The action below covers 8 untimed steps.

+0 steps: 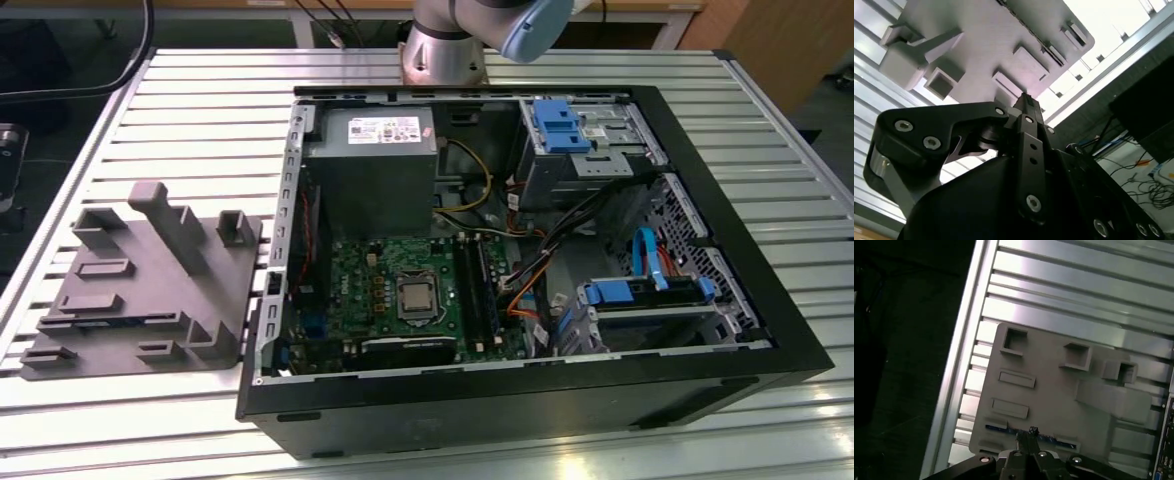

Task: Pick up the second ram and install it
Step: 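Pick up the second ram and move it above second insertion slot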

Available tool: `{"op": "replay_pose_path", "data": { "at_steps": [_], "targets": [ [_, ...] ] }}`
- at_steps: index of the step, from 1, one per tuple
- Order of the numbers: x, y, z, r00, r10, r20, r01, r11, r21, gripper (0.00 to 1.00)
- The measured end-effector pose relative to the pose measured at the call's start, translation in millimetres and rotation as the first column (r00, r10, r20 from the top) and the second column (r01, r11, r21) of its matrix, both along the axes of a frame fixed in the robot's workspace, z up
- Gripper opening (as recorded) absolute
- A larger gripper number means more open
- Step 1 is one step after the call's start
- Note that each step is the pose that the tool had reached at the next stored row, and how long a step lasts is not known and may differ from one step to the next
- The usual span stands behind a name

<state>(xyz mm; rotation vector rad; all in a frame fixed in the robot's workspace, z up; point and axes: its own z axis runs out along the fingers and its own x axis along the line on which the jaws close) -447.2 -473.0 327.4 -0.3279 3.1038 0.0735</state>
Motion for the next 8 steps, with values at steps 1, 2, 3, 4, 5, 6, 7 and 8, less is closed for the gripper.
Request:
{"op": "replay_pose_path", "data": {
  "at_steps": [1,2,3,4,5,6,7,8],
  "targets": [
    [0.0,0.0,0.0,0.9998,0.018,0.0,-0.018,0.9998,0.0,0.11],
    [0.0,0.0,0.0,0.9993,0.037,0.0,-0.037,0.9993,0.0,0.11],
    [0.0,0.0,-0.1,0.9985,0.055,0.0,-0.055,0.9985,0.0,0.11],
    [0.0,0.0,-0.1,0.9973,0.073,0.0,-0.073,0.9973,0.0,0.11],
    [0.0,0.0,-0.1,0.9959,0.091,0.0,-0.091,0.9959,0.0,0.11],
    [0.0,0.0,-0.1,0.9941,0.109,0.0,-0.109,0.9941,-0.0001,0.11],
    [0.0,0.0,-0.2,0.9919,0.127,0.0,-0.127,0.9919,-0.0001,0.11],
    [0.0,0.0,-0.2,0.9895,0.145,0.0,-0.145,0.9895,-0.0001,0.11]
  ]
}}
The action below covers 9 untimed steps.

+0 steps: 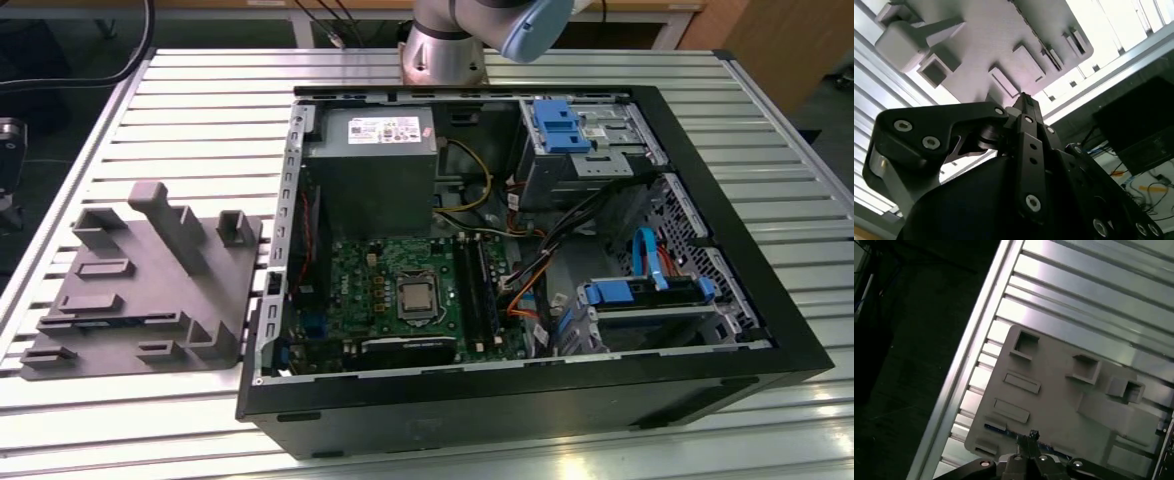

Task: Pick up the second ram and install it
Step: 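Pick up the second ram and move it above second insertion slot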

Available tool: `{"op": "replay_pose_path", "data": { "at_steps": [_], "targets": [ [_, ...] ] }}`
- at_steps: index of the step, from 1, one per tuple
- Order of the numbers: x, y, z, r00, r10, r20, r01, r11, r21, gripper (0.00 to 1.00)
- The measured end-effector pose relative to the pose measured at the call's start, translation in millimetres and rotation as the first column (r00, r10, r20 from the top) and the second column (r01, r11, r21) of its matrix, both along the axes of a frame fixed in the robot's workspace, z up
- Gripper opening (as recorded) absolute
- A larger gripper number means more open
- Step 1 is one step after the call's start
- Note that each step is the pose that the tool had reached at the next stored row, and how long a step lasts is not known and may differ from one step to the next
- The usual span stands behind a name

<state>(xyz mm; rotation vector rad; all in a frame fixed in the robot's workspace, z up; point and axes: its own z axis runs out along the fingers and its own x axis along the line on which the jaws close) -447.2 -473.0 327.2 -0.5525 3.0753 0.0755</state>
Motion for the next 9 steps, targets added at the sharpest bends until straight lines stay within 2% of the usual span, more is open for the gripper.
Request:
{"op": "replay_pose_path", "data": {
  "at_steps": [4,6,9],
  "targets": [
    [0.0,0.0,-0.1,0.9973,0.073,0.0,-0.073,0.9973,0.0,0.11],
    [0.0,0.0,-0.2,0.9941,0.109,0.0,-0.109,0.9941,0.0,0.11],
    [0.0,0.0,-0.3,0.9868,0.162,0.0001,-0.162,0.9868,0.0001,0.11]
  ]
}}
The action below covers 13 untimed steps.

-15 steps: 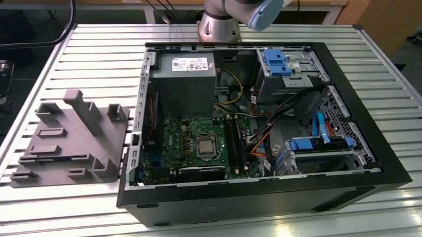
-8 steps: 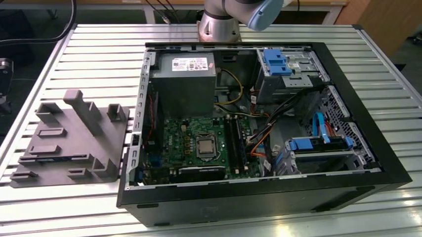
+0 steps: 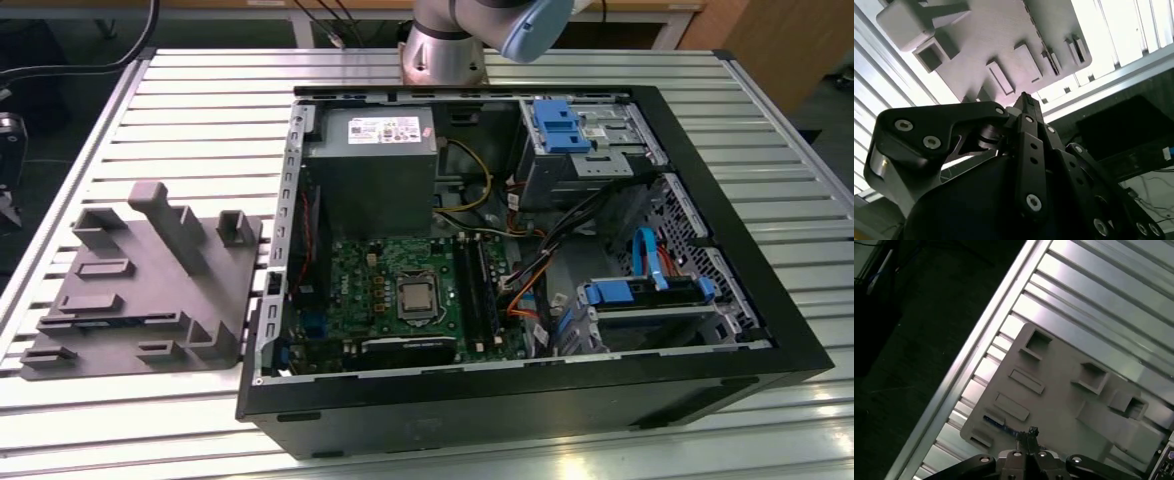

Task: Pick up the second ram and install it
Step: 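Pick up the second ram and move it above second insertion slot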

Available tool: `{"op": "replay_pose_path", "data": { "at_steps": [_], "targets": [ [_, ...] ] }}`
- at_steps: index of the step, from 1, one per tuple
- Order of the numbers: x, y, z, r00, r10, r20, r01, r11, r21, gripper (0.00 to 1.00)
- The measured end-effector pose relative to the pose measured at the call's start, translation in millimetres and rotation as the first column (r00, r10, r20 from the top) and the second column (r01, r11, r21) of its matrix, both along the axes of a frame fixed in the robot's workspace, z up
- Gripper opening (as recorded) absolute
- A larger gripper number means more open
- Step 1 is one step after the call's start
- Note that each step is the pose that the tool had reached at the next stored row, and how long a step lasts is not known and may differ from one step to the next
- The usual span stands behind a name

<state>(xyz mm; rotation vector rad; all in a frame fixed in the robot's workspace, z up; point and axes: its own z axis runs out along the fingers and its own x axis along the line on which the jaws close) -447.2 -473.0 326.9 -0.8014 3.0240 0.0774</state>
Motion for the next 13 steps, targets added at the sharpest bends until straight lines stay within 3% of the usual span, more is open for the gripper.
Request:
{"op": "replay_pose_path", "data": {
  "at_steps": [3,7,10,13],
  "targets": [
    [0.0,0.0,0.0,0.9987,0.052,-0.0001,-0.052,0.9987,-0.0001,0.11],
    [0.0,0.0,-0.1,0.9924,0.123,0.0,-0.123,0.9924,-0.0001,0.11],
    [0.0,0.0,-0.2,0.9844,0.176,0.0,-0.176,0.9844,0.0,0.11],
    [0.0,0.0,-0.3,0.9731,0.23,-0.0001,-0.23,0.9731,-0.0001,0.11]
  ]
}}
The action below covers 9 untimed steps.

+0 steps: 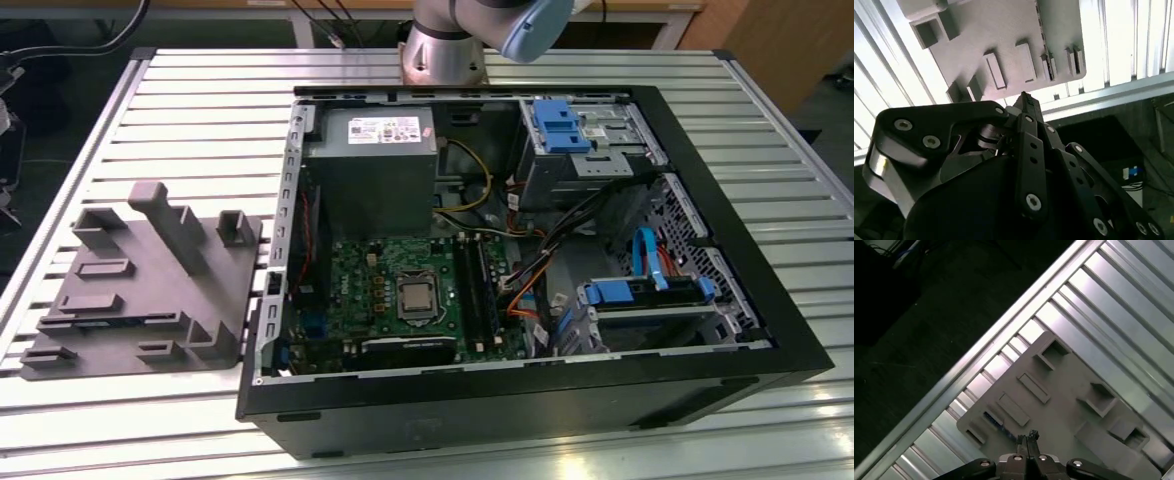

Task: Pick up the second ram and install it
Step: 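Pick up the second ram and move it above second insertion slot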

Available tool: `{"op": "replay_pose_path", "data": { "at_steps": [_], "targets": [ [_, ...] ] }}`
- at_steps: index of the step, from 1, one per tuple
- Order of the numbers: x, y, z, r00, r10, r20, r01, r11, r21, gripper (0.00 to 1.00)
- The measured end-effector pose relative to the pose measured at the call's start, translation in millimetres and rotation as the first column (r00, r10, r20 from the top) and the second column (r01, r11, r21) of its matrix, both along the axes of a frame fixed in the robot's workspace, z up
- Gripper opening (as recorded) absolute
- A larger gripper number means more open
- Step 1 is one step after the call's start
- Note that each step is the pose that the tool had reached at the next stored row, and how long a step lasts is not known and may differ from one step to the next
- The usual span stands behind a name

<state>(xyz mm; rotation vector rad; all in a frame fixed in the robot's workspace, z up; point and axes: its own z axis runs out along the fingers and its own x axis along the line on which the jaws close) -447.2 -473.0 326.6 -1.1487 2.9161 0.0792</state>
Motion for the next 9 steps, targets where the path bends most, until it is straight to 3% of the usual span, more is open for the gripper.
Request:
{"op": "replay_pose_path", "data": {
  "at_steps": [4,9],
  "targets": [
    [0.0,0.0,-0.2,0.9973,0.073,0.0,-0.073,0.9973,0.0,0.11],
    [0.0,0.0,-0.5,0.9868,0.162,0.0001,-0.162,0.9868,0.0001,0.11]
  ]
}}
